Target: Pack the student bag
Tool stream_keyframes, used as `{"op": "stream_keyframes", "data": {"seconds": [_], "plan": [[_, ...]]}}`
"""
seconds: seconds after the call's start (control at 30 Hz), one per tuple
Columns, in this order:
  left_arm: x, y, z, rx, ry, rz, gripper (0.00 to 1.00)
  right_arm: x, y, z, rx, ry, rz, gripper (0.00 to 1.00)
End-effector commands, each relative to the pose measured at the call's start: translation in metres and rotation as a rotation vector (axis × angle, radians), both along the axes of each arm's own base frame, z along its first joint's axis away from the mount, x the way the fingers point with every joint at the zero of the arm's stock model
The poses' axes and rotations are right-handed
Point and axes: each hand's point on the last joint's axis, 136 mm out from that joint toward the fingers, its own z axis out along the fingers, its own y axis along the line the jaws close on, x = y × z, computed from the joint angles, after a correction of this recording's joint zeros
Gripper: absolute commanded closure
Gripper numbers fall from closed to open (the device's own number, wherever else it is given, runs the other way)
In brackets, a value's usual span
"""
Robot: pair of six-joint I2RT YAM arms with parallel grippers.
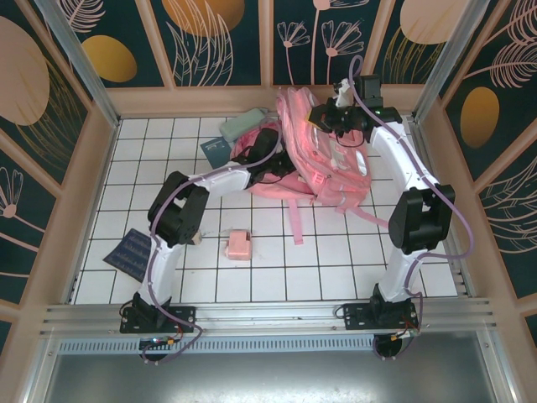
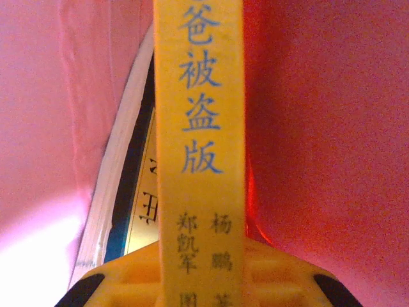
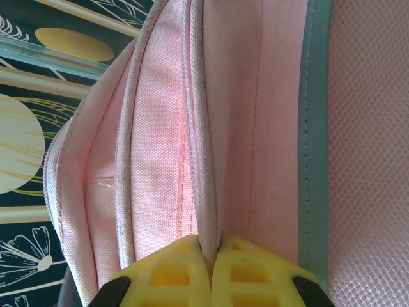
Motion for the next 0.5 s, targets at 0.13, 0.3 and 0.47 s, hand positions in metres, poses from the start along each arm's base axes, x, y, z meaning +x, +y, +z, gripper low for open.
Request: {"op": "stream_keyframes", "data": {"seconds": [0.13,0.3,0.47], "plan": [[-0.023,-0.041,-0.044,0.08,0.019,-0.143,1.0,0.003,0.002,0.051,0.049,-0.186,0.047,1.0],[-0.021,-0.036,-0.039,0.13,-0.01,-0.131,0.7,0.003,0.002,0.047,0.038,-0.181,0.049,1.0],[-0.012,-0.022,0.005,0.189,-0.121,-0.09,0.5,0.0,-0.003,0.045,0.028,-0.18,0.044,1.0]]}}
